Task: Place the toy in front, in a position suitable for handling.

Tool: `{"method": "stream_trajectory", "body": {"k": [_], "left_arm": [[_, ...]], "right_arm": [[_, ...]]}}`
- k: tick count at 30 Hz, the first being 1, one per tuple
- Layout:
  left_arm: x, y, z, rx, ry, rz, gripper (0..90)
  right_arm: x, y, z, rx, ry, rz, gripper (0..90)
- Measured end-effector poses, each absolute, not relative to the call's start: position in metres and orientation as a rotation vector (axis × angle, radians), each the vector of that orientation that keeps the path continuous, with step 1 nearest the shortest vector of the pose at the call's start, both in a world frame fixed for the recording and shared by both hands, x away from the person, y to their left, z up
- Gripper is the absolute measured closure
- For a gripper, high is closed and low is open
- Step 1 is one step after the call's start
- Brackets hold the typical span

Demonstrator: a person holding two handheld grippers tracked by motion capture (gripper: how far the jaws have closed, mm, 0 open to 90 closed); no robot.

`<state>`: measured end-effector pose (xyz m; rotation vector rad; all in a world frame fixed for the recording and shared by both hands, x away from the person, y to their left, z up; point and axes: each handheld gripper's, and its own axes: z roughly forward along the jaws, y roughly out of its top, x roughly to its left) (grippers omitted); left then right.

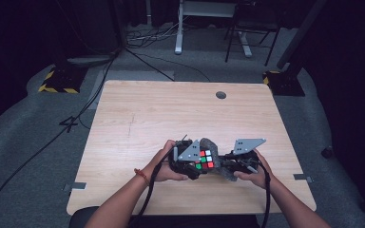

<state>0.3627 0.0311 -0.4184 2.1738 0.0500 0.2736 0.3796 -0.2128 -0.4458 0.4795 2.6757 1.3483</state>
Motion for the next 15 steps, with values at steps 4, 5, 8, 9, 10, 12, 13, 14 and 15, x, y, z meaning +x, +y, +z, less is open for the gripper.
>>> {"method": "stream_trajectory", "body": {"k": [4,5,8,9,10,12,13,14,15], "left_arm": [[0.362,0.034,-0.414,2.149,0.046,0.262,33.8],[0.363,0.034,-0.415,2.154,0.051,0.267,33.8],[0.367,0.035,-0.419,2.174,0.064,0.274,33.9],[0.369,0.035,-0.421,2.184,0.072,0.284,33.8],[0.370,0.036,-0.422,2.187,0.078,0.279,33.8],[0.372,0.035,-0.426,2.197,0.091,0.275,33.9],[0.373,0.034,-0.428,2.203,0.091,0.273,33.8],[0.373,0.033,-0.429,2.197,0.096,0.265,33.8],[0.373,0.031,-0.430,2.188,0.096,0.257,33.8]], "right_arm": [[0.383,-0.209,-0.455,0.500,2.744,1.275,79.8],[0.383,-0.208,-0.455,0.502,2.751,1.260,79.8],[0.382,-0.208,-0.453,0.494,2.737,1.259,79.5],[0.381,-0.210,-0.452,0.485,2.722,1.283,79.5],[0.381,-0.213,-0.448,0.485,2.701,1.341,79.5],[0.380,-0.217,-0.443,0.473,2.668,1.407,79.4],[0.379,-0.219,-0.440,0.469,2.648,1.452,79.4],[0.379,-0.220,-0.437,0.472,2.638,1.465,79.4],[0.378,-0.220,-0.436,0.470,2.639,1.456,79.4]]}}
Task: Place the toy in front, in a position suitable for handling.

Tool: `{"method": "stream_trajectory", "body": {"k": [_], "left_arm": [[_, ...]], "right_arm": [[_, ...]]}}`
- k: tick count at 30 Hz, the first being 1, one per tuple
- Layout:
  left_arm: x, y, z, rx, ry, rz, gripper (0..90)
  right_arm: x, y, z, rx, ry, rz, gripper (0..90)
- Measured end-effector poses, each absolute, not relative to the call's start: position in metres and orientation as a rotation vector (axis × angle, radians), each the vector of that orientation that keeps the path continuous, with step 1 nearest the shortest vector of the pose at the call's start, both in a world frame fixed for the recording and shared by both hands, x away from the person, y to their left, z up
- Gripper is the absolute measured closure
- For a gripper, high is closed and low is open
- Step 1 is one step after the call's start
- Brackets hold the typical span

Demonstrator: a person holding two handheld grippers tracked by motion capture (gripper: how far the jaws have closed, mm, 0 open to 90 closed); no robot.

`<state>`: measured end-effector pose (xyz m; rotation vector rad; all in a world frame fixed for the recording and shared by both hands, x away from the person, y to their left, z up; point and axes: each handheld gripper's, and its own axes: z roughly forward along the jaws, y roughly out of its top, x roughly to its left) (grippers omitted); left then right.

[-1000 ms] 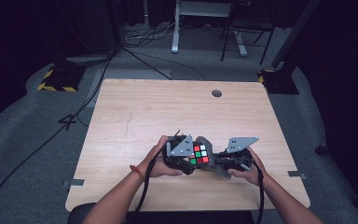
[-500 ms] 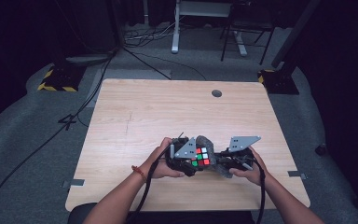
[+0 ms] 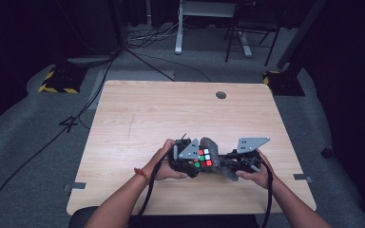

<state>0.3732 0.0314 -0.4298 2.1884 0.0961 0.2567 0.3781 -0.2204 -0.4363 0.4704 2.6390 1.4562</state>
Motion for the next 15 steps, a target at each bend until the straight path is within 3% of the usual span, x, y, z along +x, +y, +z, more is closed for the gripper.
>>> {"method": "stream_trajectory", "body": {"k": [7,15], "left_arm": [[0.362,0.026,-0.422,2.173,0.035,0.266,33.8],[0.366,0.038,-0.421,2.179,0.078,0.287,33.8]], "right_arm": [[0.381,-0.217,-0.444,0.499,2.678,1.367,79.4],[0.392,-0.218,-0.457,0.563,2.709,1.203,79.0]]}}
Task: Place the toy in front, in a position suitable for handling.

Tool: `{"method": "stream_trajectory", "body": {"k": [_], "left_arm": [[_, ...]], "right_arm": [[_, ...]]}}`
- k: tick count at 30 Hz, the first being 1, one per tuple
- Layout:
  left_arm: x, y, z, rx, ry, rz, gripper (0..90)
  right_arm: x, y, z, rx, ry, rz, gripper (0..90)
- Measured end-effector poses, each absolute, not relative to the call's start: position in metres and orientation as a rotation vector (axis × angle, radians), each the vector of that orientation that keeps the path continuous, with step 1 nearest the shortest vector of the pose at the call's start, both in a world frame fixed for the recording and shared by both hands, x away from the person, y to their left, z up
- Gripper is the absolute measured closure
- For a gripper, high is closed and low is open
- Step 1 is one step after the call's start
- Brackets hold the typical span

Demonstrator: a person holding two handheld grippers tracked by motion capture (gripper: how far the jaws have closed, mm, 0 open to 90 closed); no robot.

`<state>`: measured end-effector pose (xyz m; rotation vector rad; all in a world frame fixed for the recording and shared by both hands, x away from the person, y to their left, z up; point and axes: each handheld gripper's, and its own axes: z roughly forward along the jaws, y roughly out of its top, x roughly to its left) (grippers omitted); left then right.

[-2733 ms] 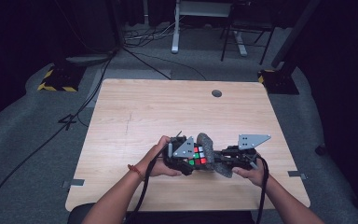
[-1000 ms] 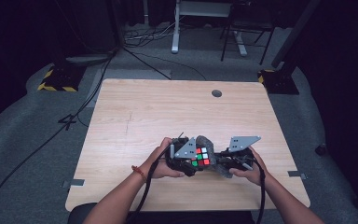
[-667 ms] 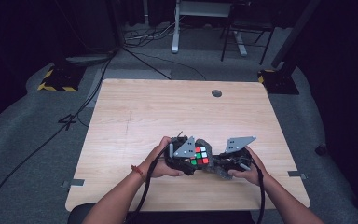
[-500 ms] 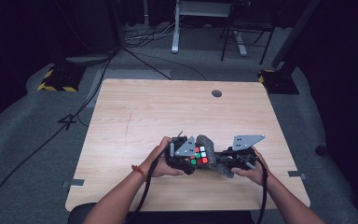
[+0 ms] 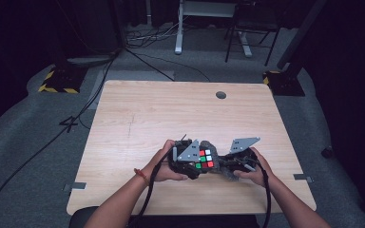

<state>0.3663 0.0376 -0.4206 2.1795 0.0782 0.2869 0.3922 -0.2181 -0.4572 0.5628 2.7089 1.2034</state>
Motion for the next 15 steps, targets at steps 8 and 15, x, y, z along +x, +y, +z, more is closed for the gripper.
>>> {"method": "stream_trajectory", "body": {"k": [8,15], "left_arm": [[0.375,0.052,-0.431,2.262,0.145,0.298,33.8],[0.377,0.072,-0.444,2.318,0.248,0.306,33.7]], "right_arm": [[0.404,-0.241,-0.456,0.661,2.642,1.155,77.9],[0.422,-0.262,-0.463,0.776,2.590,1.086,75.6]]}}
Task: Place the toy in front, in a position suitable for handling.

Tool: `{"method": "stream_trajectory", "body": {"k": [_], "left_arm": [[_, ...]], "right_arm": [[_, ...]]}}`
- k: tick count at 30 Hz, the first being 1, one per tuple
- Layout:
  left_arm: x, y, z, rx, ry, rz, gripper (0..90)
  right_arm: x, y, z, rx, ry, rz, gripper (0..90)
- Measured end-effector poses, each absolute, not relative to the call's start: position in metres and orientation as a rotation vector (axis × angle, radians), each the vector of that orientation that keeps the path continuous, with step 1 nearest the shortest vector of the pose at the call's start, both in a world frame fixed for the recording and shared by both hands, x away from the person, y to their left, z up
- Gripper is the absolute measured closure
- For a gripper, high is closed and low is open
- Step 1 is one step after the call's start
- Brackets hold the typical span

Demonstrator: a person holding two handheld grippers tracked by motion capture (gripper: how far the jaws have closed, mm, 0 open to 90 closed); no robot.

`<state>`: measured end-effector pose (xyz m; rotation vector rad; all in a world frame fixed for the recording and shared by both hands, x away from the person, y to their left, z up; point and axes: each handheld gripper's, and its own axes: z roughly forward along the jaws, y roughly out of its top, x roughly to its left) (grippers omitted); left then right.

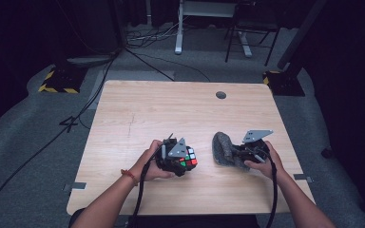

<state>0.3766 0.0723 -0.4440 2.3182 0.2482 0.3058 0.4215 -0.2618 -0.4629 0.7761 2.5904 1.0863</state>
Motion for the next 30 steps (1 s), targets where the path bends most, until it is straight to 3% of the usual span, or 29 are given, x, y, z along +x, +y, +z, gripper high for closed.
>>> {"method": "stream_trajectory", "body": {"k": [14,23,30], "left_arm": [[0.375,0.081,-0.468,2.347,0.314,0.247,32.6],[0.368,0.093,-0.468,2.369,0.339,0.226,16.7],[0.360,0.108,-0.473,2.398,0.350,0.209,16.5]], "right_arm": [[0.429,-0.270,-0.466,0.856,2.529,1.079,57.1],[0.425,-0.274,-0.454,0.862,2.452,1.117,41.0],[0.411,-0.272,-0.435,0.798,2.392,1.186,35.1]]}}
